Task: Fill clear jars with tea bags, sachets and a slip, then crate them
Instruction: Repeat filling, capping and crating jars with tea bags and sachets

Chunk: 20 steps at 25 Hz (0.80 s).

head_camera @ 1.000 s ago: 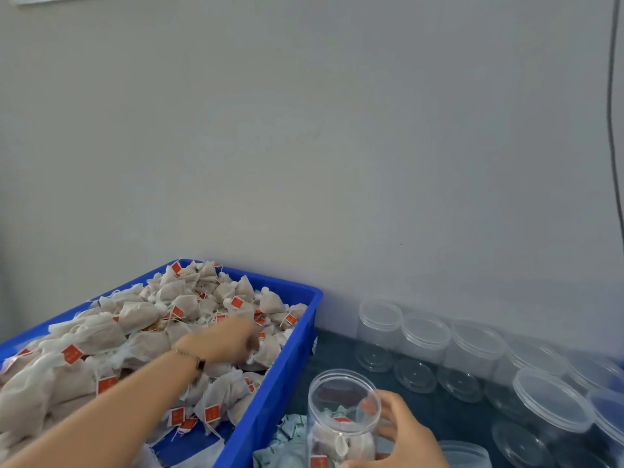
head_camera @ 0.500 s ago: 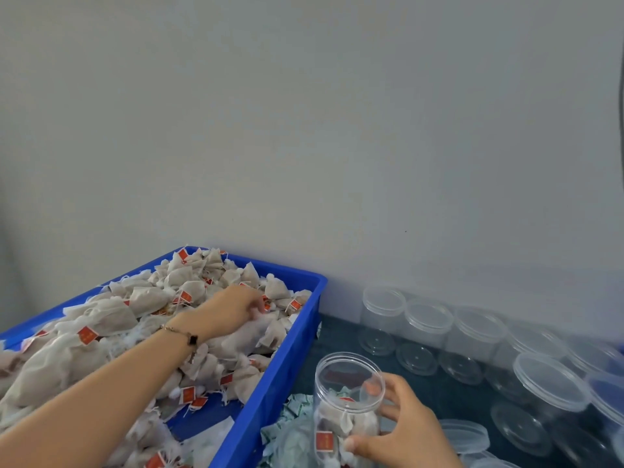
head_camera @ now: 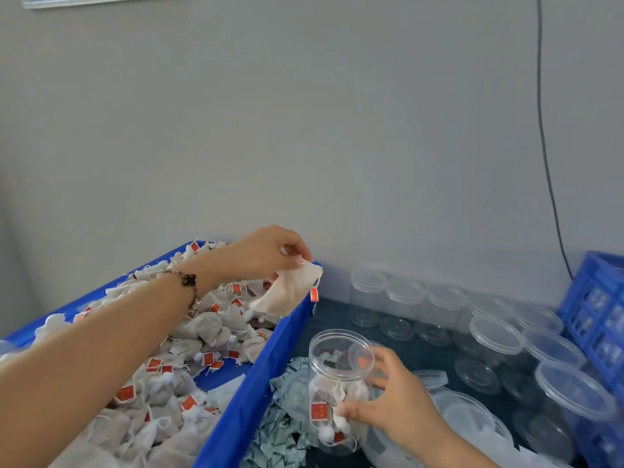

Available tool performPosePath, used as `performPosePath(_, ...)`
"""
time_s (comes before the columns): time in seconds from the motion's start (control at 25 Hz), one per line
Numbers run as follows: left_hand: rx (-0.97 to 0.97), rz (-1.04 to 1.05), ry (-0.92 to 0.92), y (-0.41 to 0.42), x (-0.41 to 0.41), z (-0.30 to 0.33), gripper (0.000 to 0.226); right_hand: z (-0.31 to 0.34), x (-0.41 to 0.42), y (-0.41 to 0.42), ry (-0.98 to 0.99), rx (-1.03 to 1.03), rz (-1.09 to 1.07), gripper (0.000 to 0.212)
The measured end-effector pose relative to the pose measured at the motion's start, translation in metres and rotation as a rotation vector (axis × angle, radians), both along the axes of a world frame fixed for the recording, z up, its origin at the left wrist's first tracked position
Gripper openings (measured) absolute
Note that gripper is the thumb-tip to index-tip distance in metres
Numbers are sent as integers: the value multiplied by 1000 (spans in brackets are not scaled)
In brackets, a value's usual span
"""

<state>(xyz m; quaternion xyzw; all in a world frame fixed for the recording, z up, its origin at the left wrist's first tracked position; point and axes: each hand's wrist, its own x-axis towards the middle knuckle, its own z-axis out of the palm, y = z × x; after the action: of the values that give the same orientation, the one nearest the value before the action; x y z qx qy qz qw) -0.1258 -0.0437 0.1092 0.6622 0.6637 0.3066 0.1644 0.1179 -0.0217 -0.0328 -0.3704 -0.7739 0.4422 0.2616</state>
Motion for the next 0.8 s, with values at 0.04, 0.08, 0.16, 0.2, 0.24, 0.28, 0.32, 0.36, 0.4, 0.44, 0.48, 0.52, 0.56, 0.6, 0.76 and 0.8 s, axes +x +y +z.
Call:
performPosePath(0.04, 1, -27, -62, -5, 10, 3, 14, 1, 0, -3, 7, 3, -7, 93)
performPosePath(0.08, 24, -38, -136, -10, 22, 4, 16, 2, 2, -7, 18, 2, -16, 91)
performPosePath(0.16, 109, -15, -295, -20, 43, 0, 18, 4, 5, -13, 38, 0, -16, 87)
performPosePath(0.2, 142, -5, -345, -24, 53, -5, 18, 5, 8, -16, 48, -5, -14, 84)
performPosePath(0.24, 151, -9, -358, -28, 61, -12, 18, 5, 11, -19, 60, -12, -16, 80)
performPosePath(0.28, 130, -27, -337, -33, 67, -21, 18, 5, 16, -23, 72, -19, -24, 78)
performPosePath(0.32, 89, -56, -286, -38, 72, -30, 19, 6, 21, -26, 80, -23, -36, 79)
performPosePath(0.36, 42, -95, -217, -42, 74, -39, 21, 6, 25, -29, 83, -23, -49, 79)
performPosePath(0.4, 2, -132, -149, -46, 75, -47, 22, 4, 30, -31, 84, -19, -60, 80)
performPosePath(0.44, -20, -158, -103, -50, 76, -53, 23, 2, 34, -33, 83, -19, -68, 81)
performPosePath(0.48, -21, -171, -75, -53, 75, -56, 23, 0, 38, -36, 79, -20, -76, 83)
performPosePath(0.52, -14, -179, -53, -56, 74, -59, 23, -4, 40, -39, 69, -22, -85, 85)
performPosePath(0.56, -6, -185, -18, -58, 73, -62, 22, -9, 42, -42, 57, -23, -94, 86)
performPosePath(0.6, -7, -191, 43, -60, 73, -66, 20, -15, 41, -46, 46, -28, -97, 86)
performPosePath(0.76, -114, -235, 551, -67, 74, -93, 30, -38, 28, -63, -18, -35, -25, 77)
performPosePath(0.8, -150, -251, 625, -70, 76, -101, 35, -44, 24, -65, -32, -32, -20, 75)
